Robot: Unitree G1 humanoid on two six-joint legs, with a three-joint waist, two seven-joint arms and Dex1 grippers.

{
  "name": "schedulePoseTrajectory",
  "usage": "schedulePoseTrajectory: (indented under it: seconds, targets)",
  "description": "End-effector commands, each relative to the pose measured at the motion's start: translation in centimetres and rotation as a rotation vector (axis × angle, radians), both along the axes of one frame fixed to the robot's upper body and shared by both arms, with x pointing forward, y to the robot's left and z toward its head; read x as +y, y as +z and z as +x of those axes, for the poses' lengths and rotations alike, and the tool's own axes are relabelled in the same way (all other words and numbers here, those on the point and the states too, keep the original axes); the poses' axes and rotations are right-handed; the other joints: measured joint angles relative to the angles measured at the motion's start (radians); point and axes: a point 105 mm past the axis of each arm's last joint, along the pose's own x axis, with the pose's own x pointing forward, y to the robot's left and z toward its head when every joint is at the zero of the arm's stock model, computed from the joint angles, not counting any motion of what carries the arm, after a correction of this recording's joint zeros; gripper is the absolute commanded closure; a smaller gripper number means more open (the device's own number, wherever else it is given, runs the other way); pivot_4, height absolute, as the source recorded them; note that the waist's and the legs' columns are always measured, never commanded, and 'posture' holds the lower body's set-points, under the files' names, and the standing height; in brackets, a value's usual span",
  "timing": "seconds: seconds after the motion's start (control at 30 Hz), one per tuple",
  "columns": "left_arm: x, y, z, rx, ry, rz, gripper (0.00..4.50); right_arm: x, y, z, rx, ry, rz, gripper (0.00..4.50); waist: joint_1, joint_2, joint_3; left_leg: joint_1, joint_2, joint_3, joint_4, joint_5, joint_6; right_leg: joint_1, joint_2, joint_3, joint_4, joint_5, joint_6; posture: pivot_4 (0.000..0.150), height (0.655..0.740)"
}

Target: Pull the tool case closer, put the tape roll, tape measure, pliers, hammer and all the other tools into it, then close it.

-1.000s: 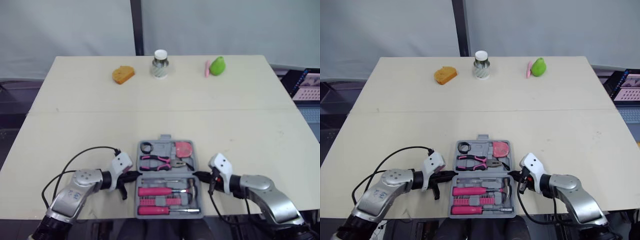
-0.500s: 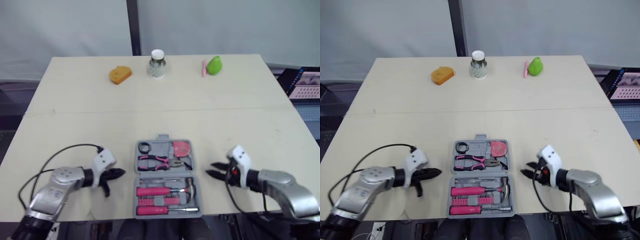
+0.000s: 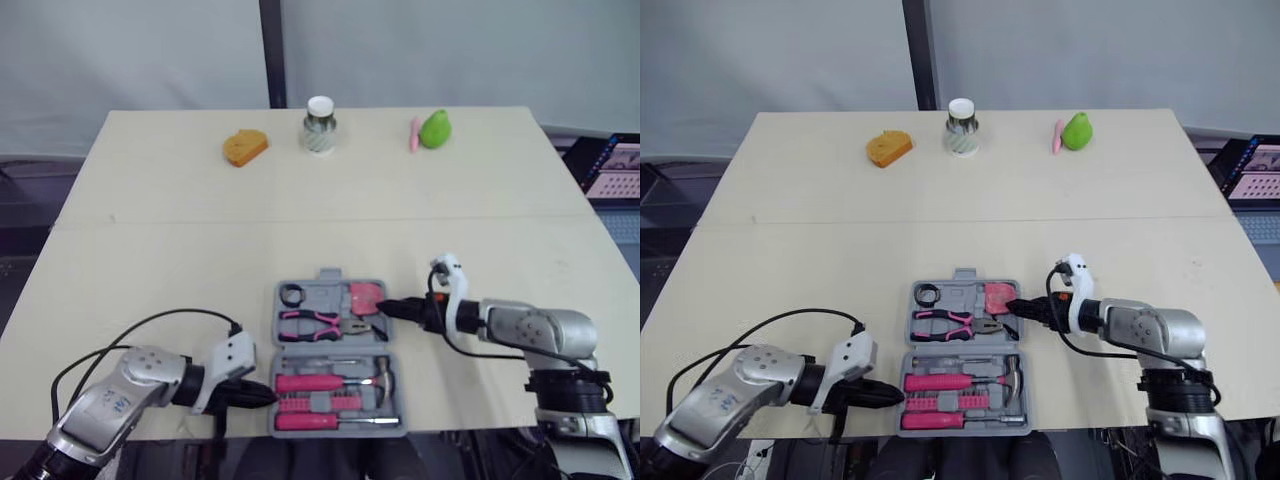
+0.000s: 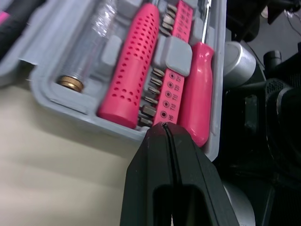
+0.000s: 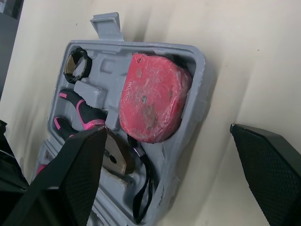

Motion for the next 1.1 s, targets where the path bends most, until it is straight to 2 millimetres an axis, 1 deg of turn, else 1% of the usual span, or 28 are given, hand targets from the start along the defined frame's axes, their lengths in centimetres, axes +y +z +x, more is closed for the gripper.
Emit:
schedulePoseTrajectory:
  seconds: [0.03, 0.23, 0.33, 0.43, 0.67, 0.8, 0.9, 1.0, 1.1]
  targets:
    - [0.5, -2.1, -0.5, -0.004, -0.03, 0.084, 4.5, 0.7, 0.3, 0.2, -0.014, 0.007, 0.026, 0.08, 0.0, 0.0, 0.0, 0.0, 0.0, 0.0, 0.0, 0.0, 0.0, 0.0, 0.0, 0.0, 0.0, 0.0, 0.0, 0.15, 0.74]
    - [1.0, -3.2, -0.2, -0.016, -0.02, 0.1, 4.5, 1.4, 0.2, 0.6, -0.024, 0.01, 0.084, 0.08, 0.0, 0.001, -0.001, 0.002, 0.0, 0.002, 0.0, 0.0, 0.0, 0.001, 0.0, 0.001, 0.0, 0.0, 0.0, 0.15, 0.74]
    - [1.5, -3.7, -0.4, -0.008, -0.017, 0.11, 4.5, 1.4, 0.0, 0.4, -0.022, 0.012, 0.115, 0.08, 0.0, 0.002, -0.001, 0.002, 0.0, 0.002, 0.0, 0.0, 0.0, 0.001, 0.0, 0.002, 0.0, 0.0, 0.0, 0.15, 0.74]
    - [2.0, -3.8, -0.4, -0.006, -0.005, 0.112, 4.5, 1.7, 0.2, 0.2, -0.026, 0.026, 0.166, 0.08, -0.001, 0.003, -0.002, 0.003, 0.0, 0.003, 0.0, 0.0, 0.0, 0.001, 0.0, 0.002, 0.001, 0.0, 0.0, 0.15, 0.74]
    - [2.7, -4.0, -0.5, 0.001, 0.02, 0.111, 4.5, 2.4, 1.7, 0.0, -0.081, 0.071, 0.288, 0.08, -0.011, 0.005, -0.003, 0.004, 0.001, 0.003, -0.002, 0.0, 0.0, 0.0, 0.0, 0.002, 0.001, 0.0, 0.0, 0.15, 0.74]
    - [3.0, -4.1, -0.5, 0.004, 0.043, 0.105, 4.5, 2.9, 3.0, -0.3, -0.123, 0.125, 0.355, 0.08, -0.023, 0.006, -0.003, 0.005, 0.001, 0.003, -0.004, 0.0, 0.0, 0.0, 0.0, 0.002, 0.001, 0.0, 0.0, 0.15, 0.74]
    - [3.7, -4.7, -0.6, 0.009, 0.06, 0.114, 4.5, 3.2, 4.1, -0.8, -0.158, 0.172, 0.393, 0.08, -0.023, 0.006, -0.004, 0.005, 0.001, 0.003, -0.004, 0.0, 0.0, 0.0, 0.0, 0.002, 0.001, 0.0, 0.0, 0.15, 0.74]
    - [4.0, -5.0, -0.4, -0.002, 0.083, 0.108, 4.5, 3.3, 5.1, -1.4, -0.181, 0.219, 0.42, 0.08, -0.023, 0.009, -0.006, 0.006, 0.001, 0.003, -0.005, 0.0, 0.0, 0.0, 0.0, 0.002, 0.001, 0.0, 0.0, 0.15, 0.74]
    - [3.8, -4.9, -0.1, -0.002, 0.115, 0.066, 4.5, 3.2, 5.8, -1.8, -0.199, 0.24, 0.432, 0.08, -0.023, 0.014, -0.009, 0.006, 0.001, 0.003, -0.006, 0.0, 0.0, 0.0, 0.0, 0.002, 0.001, 0.0, 0.0, 0.15, 0.74]
